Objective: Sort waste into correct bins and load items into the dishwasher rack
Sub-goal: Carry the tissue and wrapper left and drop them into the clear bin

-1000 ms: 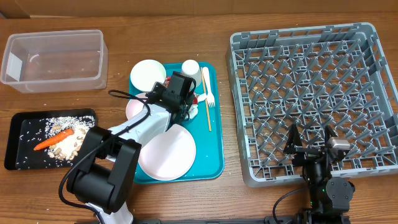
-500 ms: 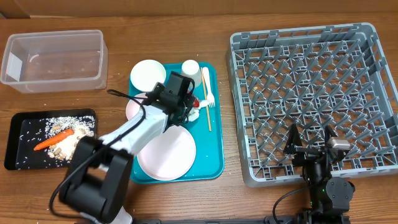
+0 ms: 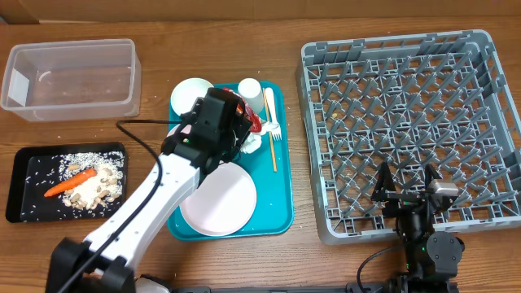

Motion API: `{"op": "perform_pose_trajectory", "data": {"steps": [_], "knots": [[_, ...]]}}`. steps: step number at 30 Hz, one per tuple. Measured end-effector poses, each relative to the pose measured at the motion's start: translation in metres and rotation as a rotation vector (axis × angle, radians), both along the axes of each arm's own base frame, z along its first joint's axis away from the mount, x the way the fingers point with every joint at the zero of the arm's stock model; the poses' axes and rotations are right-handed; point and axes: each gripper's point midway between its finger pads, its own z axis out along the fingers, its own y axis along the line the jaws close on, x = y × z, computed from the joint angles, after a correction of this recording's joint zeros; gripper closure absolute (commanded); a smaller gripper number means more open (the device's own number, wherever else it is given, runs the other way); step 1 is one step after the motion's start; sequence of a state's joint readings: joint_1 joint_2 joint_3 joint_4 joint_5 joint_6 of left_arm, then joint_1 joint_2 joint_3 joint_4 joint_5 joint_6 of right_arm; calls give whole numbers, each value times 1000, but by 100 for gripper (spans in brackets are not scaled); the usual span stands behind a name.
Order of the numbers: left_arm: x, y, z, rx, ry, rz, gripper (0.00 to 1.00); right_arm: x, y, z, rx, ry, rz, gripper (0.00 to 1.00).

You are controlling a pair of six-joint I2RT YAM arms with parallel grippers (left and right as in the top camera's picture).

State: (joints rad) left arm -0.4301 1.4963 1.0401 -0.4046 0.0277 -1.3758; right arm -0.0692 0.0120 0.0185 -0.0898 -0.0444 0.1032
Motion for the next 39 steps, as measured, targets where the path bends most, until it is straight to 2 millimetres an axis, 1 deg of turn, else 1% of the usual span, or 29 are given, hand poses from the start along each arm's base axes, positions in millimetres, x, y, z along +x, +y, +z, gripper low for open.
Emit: {"op": "perform_pose_trajectory", "data": {"steps": [1, 3, 6, 11, 14, 15, 18, 20, 22, 23, 24, 26, 30, 34, 39], "knots": [[1, 4, 11, 5, -35, 7, 96, 0, 0, 0, 0, -1, 0, 0], [4, 13, 24, 25, -79, 29, 96, 0, 0, 0, 0, -1, 0, 0], [12, 41, 38, 81, -139, 104, 96, 0, 0, 0, 0, 0, 0, 0], [31, 114, 47, 191, -186, 273, 96, 0, 0, 0, 0, 0, 0, 0], [45, 167, 58, 237, -240, 386, 96, 0, 0, 0, 0, 0, 0, 0], [50, 191, 65, 259, -270, 429, 96, 0, 0, 0, 0, 0, 0, 0], [56, 237, 80, 304, -332, 507, 96, 0, 0, 0, 0, 0, 0, 0], [55, 269, 88, 338, -361, 565, 96, 0, 0, 0, 0, 0, 0, 0], [54, 296, 92, 368, -379, 612, 96, 0, 0, 0, 0, 0, 0, 0], [56, 305, 93, 381, -389, 628, 96, 0, 0, 0, 0, 0, 0, 0], [57, 316, 89, 398, -383, 640, 96, 0, 0, 0, 0, 0, 0, 0], [64, 333, 79, 424, -384, 654, 96, 0, 0, 0, 0, -1, 0, 0], [78, 361, 48, 457, -364, 682, 96, 0, 0, 0, 0, 0, 0, 0], [86, 373, 45, 469, -398, 696, 96, 0, 0, 0, 1, 0, 0, 0], [89, 374, 46, 474, -414, 695, 96, 0, 0, 0, 0, 0, 0, 0]]}}
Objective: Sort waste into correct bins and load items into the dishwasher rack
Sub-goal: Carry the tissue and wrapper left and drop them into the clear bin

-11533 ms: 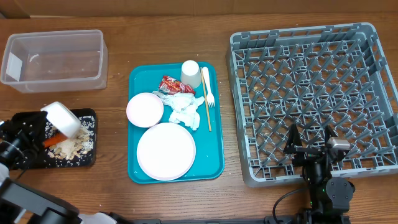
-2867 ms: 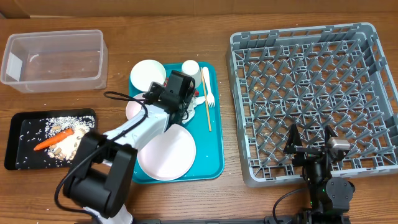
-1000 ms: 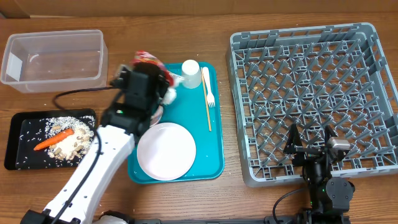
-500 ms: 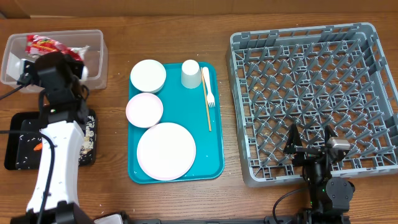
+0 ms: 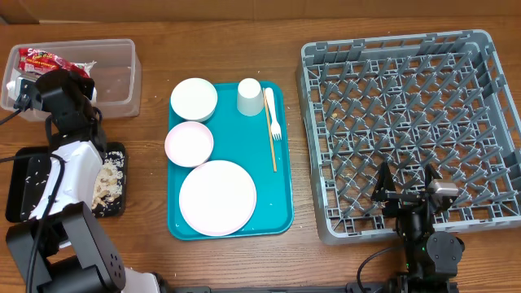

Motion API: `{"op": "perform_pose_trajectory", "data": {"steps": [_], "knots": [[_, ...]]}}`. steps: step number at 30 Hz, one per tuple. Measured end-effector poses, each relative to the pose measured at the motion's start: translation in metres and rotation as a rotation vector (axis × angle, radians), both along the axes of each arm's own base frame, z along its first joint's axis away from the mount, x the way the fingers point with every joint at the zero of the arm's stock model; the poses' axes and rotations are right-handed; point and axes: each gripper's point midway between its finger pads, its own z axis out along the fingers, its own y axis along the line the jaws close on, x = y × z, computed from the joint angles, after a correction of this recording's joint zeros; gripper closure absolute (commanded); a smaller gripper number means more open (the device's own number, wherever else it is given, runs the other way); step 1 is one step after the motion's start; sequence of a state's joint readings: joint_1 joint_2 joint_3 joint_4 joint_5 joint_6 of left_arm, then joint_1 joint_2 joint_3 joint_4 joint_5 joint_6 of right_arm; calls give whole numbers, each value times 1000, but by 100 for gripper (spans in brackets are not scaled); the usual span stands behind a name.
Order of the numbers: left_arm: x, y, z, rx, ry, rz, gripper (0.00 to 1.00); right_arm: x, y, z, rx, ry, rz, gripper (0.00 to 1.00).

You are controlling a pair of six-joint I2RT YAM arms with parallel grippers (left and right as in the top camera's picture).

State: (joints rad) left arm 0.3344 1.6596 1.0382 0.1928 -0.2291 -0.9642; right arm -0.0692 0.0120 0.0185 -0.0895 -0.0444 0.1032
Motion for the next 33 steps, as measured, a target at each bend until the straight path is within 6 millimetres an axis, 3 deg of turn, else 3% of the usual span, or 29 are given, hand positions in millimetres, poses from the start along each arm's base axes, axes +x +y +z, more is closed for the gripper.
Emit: {"op": "perform_pose_trajectory", "data": {"steps": [6, 13, 15, 17, 18, 19, 22, 23, 26, 30, 33], "knots": [[6, 2, -11, 40, 27, -22, 96, 0, 0, 0, 0, 0, 0, 0], [20, -4, -10, 160, 53, -139, 94, 0, 0, 0, 0, 0, 0, 0], [21, -7, -11, 185, 71, -172, 85, 0, 0, 0, 0, 0, 0, 0], [23, -10, -12, 208, 85, -207, 83, 0, 0, 0, 1, 0, 0, 0], [24, -12, -12, 215, 89, -224, 74, 0, 0, 0, 0, 0, 0, 0], [25, -14, -12, 220, 91, -240, 55, 0, 0, 0, 0, 0, 0, 0], [27, -18, -13, 235, 97, -272, 45, 0, 0, 0, 0, 0, 0, 0], [27, -18, -13, 236, 97, -277, 33, 0, 0, 0, 0, 0, 0, 0], [28, -20, -12, 248, 99, -293, 29, 0, 0, 0, 0, 0, 0, 0], [29, -22, -12, 249, 97, -307, 16, 0, 0, 0, 1, 0, 0, 0], [31, -27, -11, 243, 84, -335, 14, 0, 0, 0, 0, 0, 0, 0]]}}
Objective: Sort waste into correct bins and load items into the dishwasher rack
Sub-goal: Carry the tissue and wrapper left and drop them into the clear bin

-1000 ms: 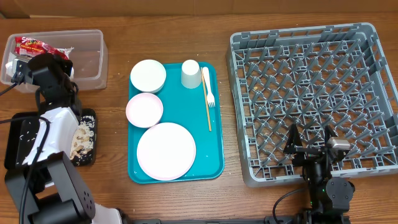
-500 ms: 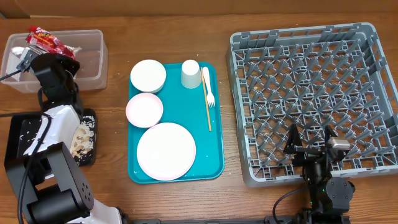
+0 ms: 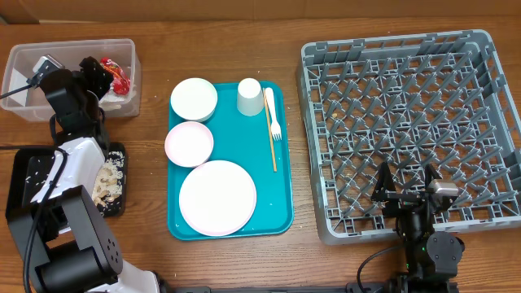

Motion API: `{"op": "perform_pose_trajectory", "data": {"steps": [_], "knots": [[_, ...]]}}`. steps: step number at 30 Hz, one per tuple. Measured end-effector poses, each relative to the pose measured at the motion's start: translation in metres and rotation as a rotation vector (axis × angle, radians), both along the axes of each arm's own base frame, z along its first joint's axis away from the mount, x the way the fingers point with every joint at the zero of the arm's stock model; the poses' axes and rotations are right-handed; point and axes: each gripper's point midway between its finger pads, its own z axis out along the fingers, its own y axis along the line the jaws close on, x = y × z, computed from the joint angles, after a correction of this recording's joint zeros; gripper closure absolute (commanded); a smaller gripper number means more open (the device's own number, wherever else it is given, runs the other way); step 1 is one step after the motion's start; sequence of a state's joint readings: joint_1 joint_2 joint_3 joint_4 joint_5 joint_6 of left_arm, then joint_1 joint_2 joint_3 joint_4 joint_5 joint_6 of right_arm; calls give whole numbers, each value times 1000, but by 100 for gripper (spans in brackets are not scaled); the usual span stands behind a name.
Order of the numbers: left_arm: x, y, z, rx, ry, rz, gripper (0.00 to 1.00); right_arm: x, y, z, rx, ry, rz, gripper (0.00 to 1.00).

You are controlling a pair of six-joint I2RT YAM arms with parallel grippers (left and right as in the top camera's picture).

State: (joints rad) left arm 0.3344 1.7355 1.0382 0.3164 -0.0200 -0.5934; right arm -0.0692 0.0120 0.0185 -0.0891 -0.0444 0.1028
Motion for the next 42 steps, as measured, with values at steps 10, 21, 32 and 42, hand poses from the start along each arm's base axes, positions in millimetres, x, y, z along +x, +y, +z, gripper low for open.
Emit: {"op": "perform_pose_trajectory", "data": {"steps": [10, 21, 32, 42], "knots": [[-28, -20, 78, 14, -92, -52, 0, 0, 0, 0, 0, -1, 0, 0], [-126, -117, 118, -186, 24, -377, 0, 0, 0, 0, 1, 0, 0, 0], [-239, -170, 64, -352, 387, -465, 0, 0, 0, 0, 0, -2, 0, 0], [-286, -186, 31, -478, 601, -450, 0, 0, 0, 0, 0, -1, 0, 0]]}}
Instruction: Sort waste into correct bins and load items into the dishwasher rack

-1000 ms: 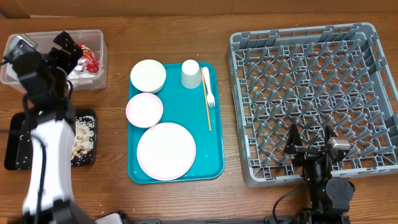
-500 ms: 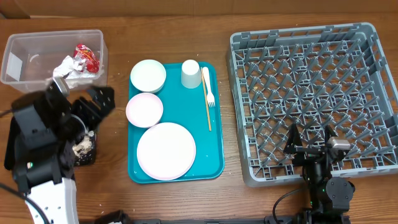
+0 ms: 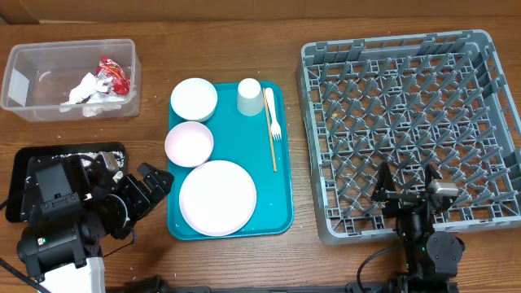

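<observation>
The clear bin [image 3: 32, 77] at the back left holds a red wrapper [image 3: 114, 75] and crumpled white tissue [image 3: 83, 89]. A teal tray [image 3: 281, 203] carries a white bowl [image 3: 193, 98], a pink bowl [image 3: 189, 143], a large white plate [image 3: 217, 197], a cup [image 3: 249, 97], a white fork [image 3: 273, 114] and a wooden stick [image 3: 273, 155]. The grey dishwasher rack [image 3: 407, 122] stands at the right. My left gripper [image 3: 153, 182] is open and empty, low at the front left beside the tray. My right gripper [image 3: 404, 185] rests open at the rack's front edge.
A black tray [image 3: 49, 155] with scattered food scraps lies at the front left, largely covered by my left arm. The teal tray's left edge is close to the left fingers. Bare wood lies between the teal tray and the rack.
My left arm has left the clear bin and now sits low at the front left over the black tray. The wrapper and tissue lie loose in the bin. The right arm is unchanged.
My left gripper was first on the teal tray at the red wrapper and tissue. Then it was over the clear bin's left end with that rubbish, then over the bin with the wrapper at its right end. Now the rubbish lies in the bin, the arm withdrawn.
</observation>
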Motion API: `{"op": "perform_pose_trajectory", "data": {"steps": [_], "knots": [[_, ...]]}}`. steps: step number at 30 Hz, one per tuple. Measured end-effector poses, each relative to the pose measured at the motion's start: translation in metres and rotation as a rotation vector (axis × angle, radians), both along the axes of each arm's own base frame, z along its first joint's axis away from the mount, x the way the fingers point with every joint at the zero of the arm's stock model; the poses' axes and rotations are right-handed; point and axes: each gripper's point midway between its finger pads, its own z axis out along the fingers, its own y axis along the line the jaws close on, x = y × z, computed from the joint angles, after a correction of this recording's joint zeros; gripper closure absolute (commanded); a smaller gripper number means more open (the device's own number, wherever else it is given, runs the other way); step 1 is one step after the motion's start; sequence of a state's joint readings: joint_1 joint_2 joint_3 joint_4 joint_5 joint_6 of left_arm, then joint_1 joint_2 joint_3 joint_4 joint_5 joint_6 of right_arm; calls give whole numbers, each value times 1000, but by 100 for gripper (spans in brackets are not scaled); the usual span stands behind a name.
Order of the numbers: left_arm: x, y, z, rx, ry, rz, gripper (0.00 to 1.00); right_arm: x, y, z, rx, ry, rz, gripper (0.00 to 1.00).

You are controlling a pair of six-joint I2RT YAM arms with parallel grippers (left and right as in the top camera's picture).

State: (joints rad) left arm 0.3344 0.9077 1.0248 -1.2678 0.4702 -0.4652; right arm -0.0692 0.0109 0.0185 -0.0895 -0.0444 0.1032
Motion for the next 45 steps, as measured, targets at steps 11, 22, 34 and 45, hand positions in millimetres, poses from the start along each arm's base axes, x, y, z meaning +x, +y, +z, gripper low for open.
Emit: {"op": "perform_pose_trajectory", "data": {"steps": [11, 22, 34, 45], "knots": [[-10, 13, -10, 84, 57, 18, 0, 0, 0, 0, 0, 0, 0, 0], [27, -16, -38, 271, -227, -325, 0, 0, 0, 0, 0, -1, 0, 0], [52, -65, -22, 587, -1005, -605, 0, 0, 0, 0, 0, 0, 0, 0], [29, -62, -46, 767, -1192, -620, 0, 0, 0, 0, 0, 0, 0, 0]]}}
